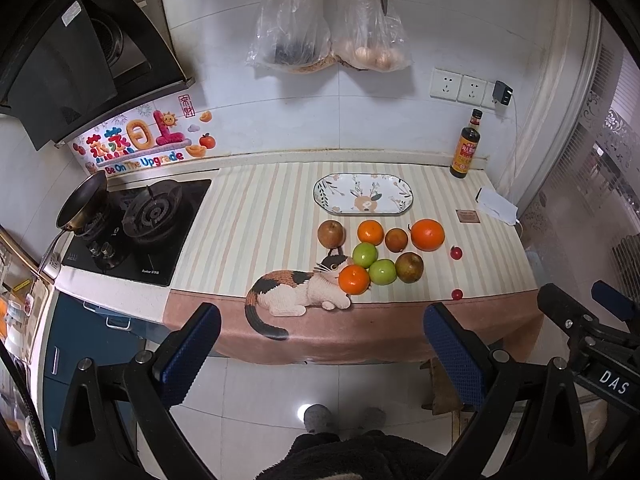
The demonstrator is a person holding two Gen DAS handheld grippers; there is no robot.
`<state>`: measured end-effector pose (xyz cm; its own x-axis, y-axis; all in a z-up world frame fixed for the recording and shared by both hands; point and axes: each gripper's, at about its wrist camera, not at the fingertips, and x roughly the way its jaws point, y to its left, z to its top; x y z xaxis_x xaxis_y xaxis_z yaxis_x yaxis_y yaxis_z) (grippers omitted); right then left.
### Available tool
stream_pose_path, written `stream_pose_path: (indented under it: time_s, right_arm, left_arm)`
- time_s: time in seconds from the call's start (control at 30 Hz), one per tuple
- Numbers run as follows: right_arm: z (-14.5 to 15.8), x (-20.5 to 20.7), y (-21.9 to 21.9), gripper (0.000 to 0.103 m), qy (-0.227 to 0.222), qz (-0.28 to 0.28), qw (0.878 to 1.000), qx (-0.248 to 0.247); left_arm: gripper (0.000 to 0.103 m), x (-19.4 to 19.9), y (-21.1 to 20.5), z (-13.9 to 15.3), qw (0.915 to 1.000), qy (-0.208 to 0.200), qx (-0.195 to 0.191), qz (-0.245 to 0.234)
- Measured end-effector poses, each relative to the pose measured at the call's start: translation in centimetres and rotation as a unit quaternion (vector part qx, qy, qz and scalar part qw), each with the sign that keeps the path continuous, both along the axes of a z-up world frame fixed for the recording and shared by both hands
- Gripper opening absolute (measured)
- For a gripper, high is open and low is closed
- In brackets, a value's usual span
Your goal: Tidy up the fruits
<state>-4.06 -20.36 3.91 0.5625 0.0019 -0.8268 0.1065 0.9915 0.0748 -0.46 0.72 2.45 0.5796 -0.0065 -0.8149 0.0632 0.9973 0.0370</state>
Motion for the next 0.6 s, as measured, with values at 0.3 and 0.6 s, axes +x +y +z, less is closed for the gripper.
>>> stream_pose_path:
  time_s: [0.3,0.6]
  right_arm:
    - [-4.7,4.8,-3.6,0.103,-0.001,-0.015,0.998,0.064]
    - [-15.6,13.9,-5.1,0.103,0.066,-0.004,0.992,0.111]
  left_arm:
    - [0.103,5.0,-0.5,-3.7,0.9961,-0.026,0.063,0.055]
    - [0.103,13.6,-0.6,-13.0,0.9893,0.074,0.090,0.087]
